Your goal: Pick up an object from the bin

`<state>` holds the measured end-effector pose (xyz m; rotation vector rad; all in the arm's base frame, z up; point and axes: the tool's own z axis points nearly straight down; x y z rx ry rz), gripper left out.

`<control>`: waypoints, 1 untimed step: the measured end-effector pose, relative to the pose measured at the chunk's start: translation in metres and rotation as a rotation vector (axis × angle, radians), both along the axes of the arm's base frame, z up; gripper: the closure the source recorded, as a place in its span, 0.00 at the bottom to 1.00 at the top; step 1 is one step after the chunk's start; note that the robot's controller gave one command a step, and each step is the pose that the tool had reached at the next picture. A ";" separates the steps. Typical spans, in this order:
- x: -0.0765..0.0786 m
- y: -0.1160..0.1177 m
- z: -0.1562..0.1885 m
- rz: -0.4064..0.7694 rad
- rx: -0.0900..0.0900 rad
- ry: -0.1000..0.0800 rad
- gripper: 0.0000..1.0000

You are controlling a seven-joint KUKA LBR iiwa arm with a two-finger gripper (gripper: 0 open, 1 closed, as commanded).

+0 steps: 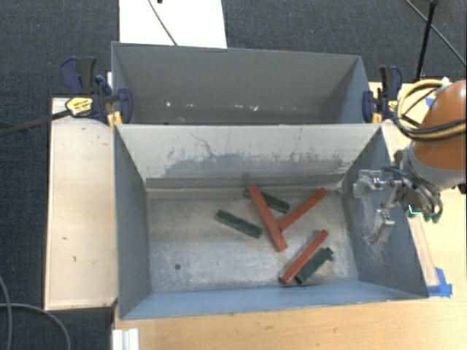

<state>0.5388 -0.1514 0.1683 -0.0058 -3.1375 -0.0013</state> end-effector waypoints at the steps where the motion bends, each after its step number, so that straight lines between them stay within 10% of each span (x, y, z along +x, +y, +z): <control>1: 0.020 0.040 -0.101 -0.054 0.000 -0.006 0.00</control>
Offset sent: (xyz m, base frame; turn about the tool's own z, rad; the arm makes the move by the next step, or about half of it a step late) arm 0.0186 0.0380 -0.0983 0.0556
